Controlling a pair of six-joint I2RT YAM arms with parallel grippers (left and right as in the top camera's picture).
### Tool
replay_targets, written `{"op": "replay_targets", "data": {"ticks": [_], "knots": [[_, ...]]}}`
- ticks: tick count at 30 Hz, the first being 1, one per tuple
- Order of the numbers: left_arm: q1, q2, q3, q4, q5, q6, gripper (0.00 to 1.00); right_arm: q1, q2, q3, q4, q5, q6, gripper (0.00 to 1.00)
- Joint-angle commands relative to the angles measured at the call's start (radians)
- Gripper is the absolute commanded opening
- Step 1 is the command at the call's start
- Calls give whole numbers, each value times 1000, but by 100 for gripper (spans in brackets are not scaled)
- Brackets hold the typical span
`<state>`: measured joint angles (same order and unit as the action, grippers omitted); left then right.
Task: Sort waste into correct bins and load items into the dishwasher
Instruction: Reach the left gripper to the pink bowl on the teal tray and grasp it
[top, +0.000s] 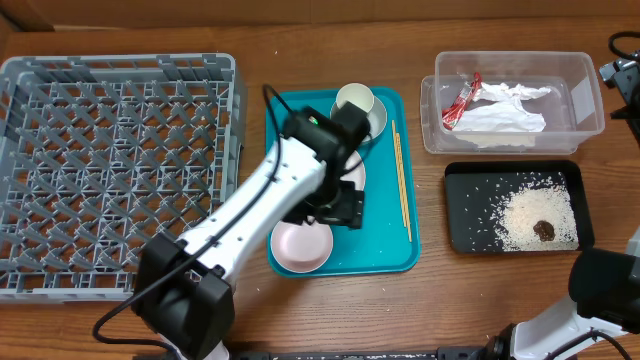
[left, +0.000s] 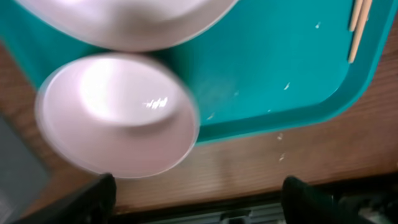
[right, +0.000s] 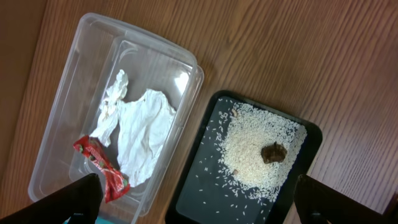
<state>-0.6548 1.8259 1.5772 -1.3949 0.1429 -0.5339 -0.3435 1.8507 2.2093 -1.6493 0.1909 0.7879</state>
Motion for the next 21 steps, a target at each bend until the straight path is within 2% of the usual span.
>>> {"op": "replay_targets", "data": {"ticks": [1,4,9,17,21], "knots": [[-104,-8,-120,124,-53,-146,79,1,-7,21,3,6,-3,100],[-145,-8,-161,137,-127,-239,75,1,-7,21,3,6,-3,100],[-154,-8,-235,211,-102,-240,67,1,-7,21,3,6,-3,100],[-153,-8,-365,393,-101,-237,70,1,-7,21,3,7,-4,100],[-151,-8,-377,404,-101,-237,59,1,-7,21,3,6,-3,100]]}}
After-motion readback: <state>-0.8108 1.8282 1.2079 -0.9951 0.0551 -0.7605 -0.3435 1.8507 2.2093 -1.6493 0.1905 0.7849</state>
